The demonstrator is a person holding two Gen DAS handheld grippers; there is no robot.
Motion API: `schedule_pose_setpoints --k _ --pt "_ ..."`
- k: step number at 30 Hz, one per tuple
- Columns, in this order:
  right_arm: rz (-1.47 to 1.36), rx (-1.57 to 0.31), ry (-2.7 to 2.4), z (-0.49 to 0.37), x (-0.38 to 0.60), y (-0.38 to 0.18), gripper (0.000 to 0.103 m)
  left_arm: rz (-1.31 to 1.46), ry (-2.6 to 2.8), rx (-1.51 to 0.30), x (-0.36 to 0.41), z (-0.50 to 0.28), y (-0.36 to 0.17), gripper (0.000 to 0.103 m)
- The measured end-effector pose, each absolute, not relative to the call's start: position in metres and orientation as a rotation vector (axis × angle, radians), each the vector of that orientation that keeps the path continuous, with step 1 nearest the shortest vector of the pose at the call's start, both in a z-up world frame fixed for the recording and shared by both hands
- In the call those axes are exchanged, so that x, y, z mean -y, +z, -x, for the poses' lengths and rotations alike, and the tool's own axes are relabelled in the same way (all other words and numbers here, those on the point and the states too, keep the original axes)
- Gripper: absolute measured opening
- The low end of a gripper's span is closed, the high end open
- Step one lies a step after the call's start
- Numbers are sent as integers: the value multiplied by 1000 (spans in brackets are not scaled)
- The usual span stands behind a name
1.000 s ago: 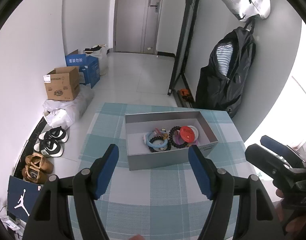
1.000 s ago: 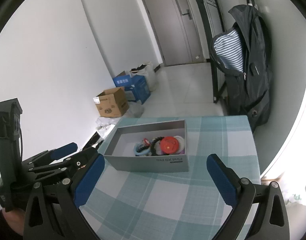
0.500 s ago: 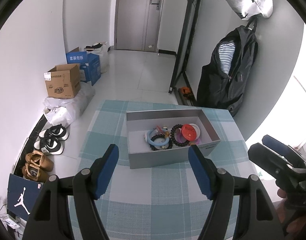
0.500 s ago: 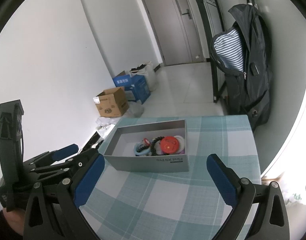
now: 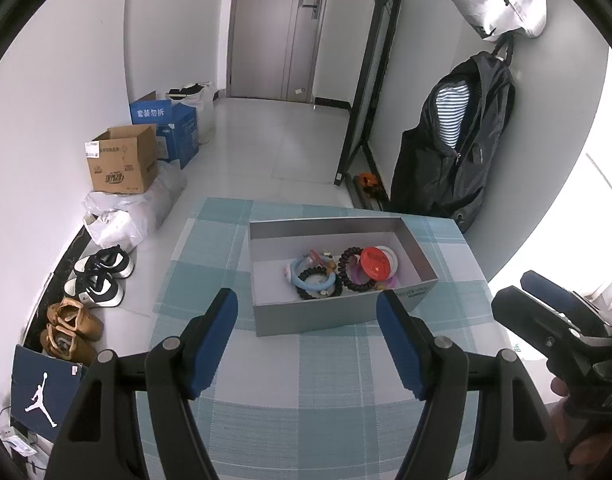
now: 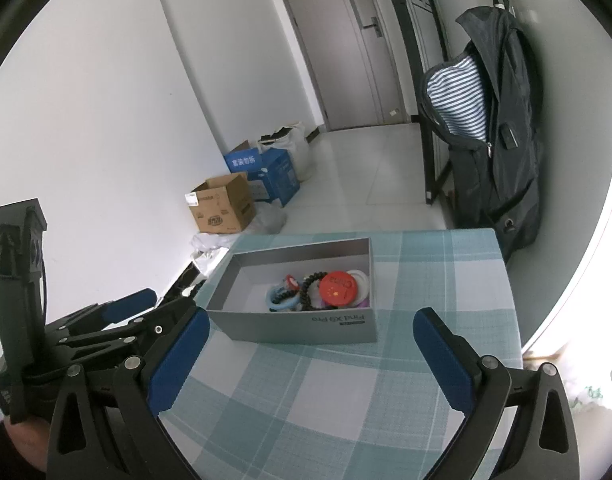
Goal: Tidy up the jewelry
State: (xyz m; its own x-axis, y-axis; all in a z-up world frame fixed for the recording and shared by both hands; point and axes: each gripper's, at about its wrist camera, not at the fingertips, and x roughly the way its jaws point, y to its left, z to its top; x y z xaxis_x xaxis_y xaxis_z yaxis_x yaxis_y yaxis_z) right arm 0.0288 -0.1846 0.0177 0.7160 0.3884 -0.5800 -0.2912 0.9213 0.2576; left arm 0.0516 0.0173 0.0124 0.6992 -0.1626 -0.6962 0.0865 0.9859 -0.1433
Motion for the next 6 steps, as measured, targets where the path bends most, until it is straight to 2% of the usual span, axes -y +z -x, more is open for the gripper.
schedule_pose_setpoints --k 6 --pt "-153 -675 378 -29 185 18 103 96 -150 -770 -15 -51 12 68"
